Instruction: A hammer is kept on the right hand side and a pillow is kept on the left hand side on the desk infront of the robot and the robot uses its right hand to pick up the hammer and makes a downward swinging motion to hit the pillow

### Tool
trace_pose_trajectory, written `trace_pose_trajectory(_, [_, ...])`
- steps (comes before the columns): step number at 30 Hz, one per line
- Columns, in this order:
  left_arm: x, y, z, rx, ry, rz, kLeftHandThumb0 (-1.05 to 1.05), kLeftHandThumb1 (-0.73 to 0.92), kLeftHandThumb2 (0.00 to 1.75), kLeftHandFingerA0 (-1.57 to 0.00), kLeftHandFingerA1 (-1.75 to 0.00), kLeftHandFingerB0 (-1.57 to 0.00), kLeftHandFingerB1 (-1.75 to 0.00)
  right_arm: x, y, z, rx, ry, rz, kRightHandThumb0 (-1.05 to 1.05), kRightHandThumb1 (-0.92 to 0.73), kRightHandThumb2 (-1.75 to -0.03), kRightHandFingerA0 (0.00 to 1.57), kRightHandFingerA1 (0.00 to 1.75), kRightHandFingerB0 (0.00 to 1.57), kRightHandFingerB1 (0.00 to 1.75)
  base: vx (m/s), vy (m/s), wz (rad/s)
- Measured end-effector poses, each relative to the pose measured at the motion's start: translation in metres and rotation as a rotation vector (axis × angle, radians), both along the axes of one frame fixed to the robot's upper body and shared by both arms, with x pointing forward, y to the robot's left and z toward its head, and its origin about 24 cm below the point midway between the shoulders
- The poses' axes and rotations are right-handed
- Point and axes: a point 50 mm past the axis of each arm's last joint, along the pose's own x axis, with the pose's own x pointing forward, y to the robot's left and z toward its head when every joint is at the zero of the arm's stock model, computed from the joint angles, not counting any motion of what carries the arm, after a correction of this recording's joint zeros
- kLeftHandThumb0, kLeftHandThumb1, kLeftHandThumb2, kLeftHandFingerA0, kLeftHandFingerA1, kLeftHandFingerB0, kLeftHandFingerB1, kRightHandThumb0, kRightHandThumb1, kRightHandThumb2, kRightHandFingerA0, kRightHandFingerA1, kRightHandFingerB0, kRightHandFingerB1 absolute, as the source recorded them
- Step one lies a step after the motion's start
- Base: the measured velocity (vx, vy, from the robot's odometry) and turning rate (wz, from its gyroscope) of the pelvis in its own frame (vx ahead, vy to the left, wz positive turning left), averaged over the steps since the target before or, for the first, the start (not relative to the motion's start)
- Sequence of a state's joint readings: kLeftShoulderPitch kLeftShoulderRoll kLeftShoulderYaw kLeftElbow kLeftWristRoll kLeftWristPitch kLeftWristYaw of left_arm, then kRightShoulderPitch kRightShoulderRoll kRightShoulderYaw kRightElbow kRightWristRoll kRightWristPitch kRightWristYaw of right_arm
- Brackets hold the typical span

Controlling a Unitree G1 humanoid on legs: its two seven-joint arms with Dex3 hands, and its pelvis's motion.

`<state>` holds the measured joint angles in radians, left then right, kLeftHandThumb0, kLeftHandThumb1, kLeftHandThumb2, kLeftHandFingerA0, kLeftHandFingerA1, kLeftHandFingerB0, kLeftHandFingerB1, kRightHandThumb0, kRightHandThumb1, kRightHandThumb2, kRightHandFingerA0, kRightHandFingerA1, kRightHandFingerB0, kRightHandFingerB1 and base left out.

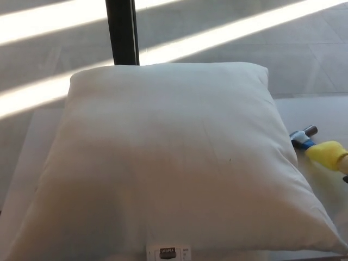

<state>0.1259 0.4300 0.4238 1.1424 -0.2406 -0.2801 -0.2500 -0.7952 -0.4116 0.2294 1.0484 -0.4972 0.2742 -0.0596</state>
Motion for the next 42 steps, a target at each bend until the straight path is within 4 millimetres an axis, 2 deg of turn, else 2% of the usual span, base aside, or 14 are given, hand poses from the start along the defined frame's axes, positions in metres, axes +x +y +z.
trace_pose_trajectory(4, [-0.004, 0.000, -0.001, -0.004, 0.011, 0.000, -0.69, 0.68, 0.61, -0.75, -0.52, -0.67, -0.46, 0.000, -0.005, 0.007, 0.129, -0.052, -0.045, -0.31, -0.60, -0.99, 0.97, 1.75, 0.78, 1.59, 0.00, 0.000, 0.00])
trace_pose_trajectory(5, [-0.005, 0.000, -0.001, -0.005, 0.013, 0.000, -0.71, 0.69, 0.61, -0.74, -0.51, -0.67, -0.46, 0.000, -0.006, 0.008, 0.155, -0.060, -0.055, -0.24, -0.53, -1.04, 1.13, 1.74, 0.78, 1.44, 0.00, 0.000, 0.00])
trace_pose_trajectory(7, [-0.006, 0.000, -0.002, -0.008, 0.019, 0.003, -0.69, 0.69, 0.61, -0.78, -0.52, -0.69, -0.46, 0.000, -0.007, 0.008, 0.221, -0.079, -0.083, -0.27, -0.58, -1.07, 1.02, 1.75, 0.83, 1.59, 0.00, 0.000, 0.00])
trace_pose_trajectory(8, [-0.008, 0.000, -0.002, -0.009, 0.022, 0.004, -0.67, 0.70, 0.61, -0.78, -0.53, -0.69, -0.47, -0.001, -0.008, 0.008, 0.258, -0.087, -0.099, -0.34, -0.53, -1.12, 1.29, 1.42, 1.04, 1.29, 0.00, 0.000, 0.00])
trace_pose_trajectory(9, [-0.009, 0.000, -0.003, -0.009, 0.025, 0.004, -0.65, 0.70, 0.61, -0.78, -0.54, -0.69, -0.47, -0.001, -0.009, 0.008, 0.294, -0.095, -0.116, -0.32, -0.53, -1.13, 1.30, 1.44, 1.04, 1.29, 0.00, 0.000, 0.00])
trace_pose_trajectory(19, [-0.012, 0.000, -0.002, -0.006, 0.030, 0.002, -0.68, 0.71, 0.62, -0.75, -0.52, -0.67, -0.46, -0.007, -0.020, 0.008, 0.558, -0.168, -0.247, -0.32, -0.52, -1.14, 1.25, 1.43, 1.04, 1.30, 0.00, 0.000, 0.00])
trace_pose_trajectory(20, [-0.012, 0.000, -0.002, -0.006, 0.031, 0.002, -0.68, 0.71, 0.62, -0.74, -0.52, -0.66, -0.46, -0.006, -0.020, 0.009, 0.566, -0.173, -0.245, -0.25, -0.55, -1.12, 0.98, 1.75, 0.80, 1.61, 0.00, 0.000, 0.00])
trace_pose_trajectory(22, [-0.013, 0.000, -0.002, -0.007, 0.032, 0.002, -0.66, 0.70, 0.61, -0.77, -0.53, -0.69, -0.46, -0.006, -0.020, 0.010, 0.600, -0.187, -0.252, -0.26, -0.56, -1.14, 0.97, 1.75, 0.78, 1.62, 0.00, 0.000, 0.00])
trace_pose_trajectory(23, [-0.013, 0.000, -0.002, -0.007, 0.032, 0.003, -0.68, 0.70, 0.61, -0.75, -0.51, -0.67, -0.45, -0.007, -0.021, 0.011, 0.611, -0.192, -0.252, -0.27, -0.56, -1.14, 0.97, 1.75, 0.78, 1.61, 0.00, 0.000, 0.00])
trace_pose_trajectory(24, [-0.013, 0.000, -0.002, -0.007, 0.032, 0.003, -0.69, 0.70, 0.61, -0.76, -0.52, -0.69, -0.46, -0.007, -0.021, 0.011, 0.617, -0.194, -0.252, -0.35, -0.55, -1.13, 1.22, 1.41, 0.99, 1.28, 0.00, 0.000, 0.00])
trace_pose_trajectory(26, [-0.015, 0.000, -0.003, -0.010, 0.035, 0.006, -0.69, 0.70, 0.61, -0.78, -0.53, -0.69, -0.46, -0.007, -0.021, 0.011, 0.634, -0.197, -0.254, -0.36, -0.56, -1.12, 1.23, 1.41, 1.00, 1.28, 0.00, 0.000, 0.00])
trace_pose_trajectory(27, [-0.015, 0.000, -0.003, -0.010, 0.035, 0.006, -0.70, 0.69, 0.62, -0.76, -0.54, -0.68, -0.47, -0.007, -0.021, 0.011, 0.644, -0.199, -0.256, -0.26, -0.64, -0.99, 1.01, 1.75, 0.68, 1.73, 0.00, 0.000, 0.00])
trace_pose_trajectory(36, [-0.018, 0.001, -0.003, -0.011, 0.038, 0.012, -0.69, 0.70, 0.62, -0.77, -0.53, -0.69, -0.46, -0.003, -0.017, 0.021, 0.725, -0.221, -0.218, -0.27, -0.71, -0.98, 0.97, 1.75, 0.54, 1.73, 0.00, 0.000, 0.00])
trace_pose_trajectory(42, [-0.018, 0.001, -0.003, -0.015, 0.039, 0.022, -0.69, 0.69, 0.61, -0.78, -0.51, -0.68, -0.46, 0.004, 0.000, 0.034, 0.843, -0.235, -0.179, -0.28, -0.79, -0.96, 0.98, 1.75, 0.68, 1.75, 0.00, 0.000, 0.00])
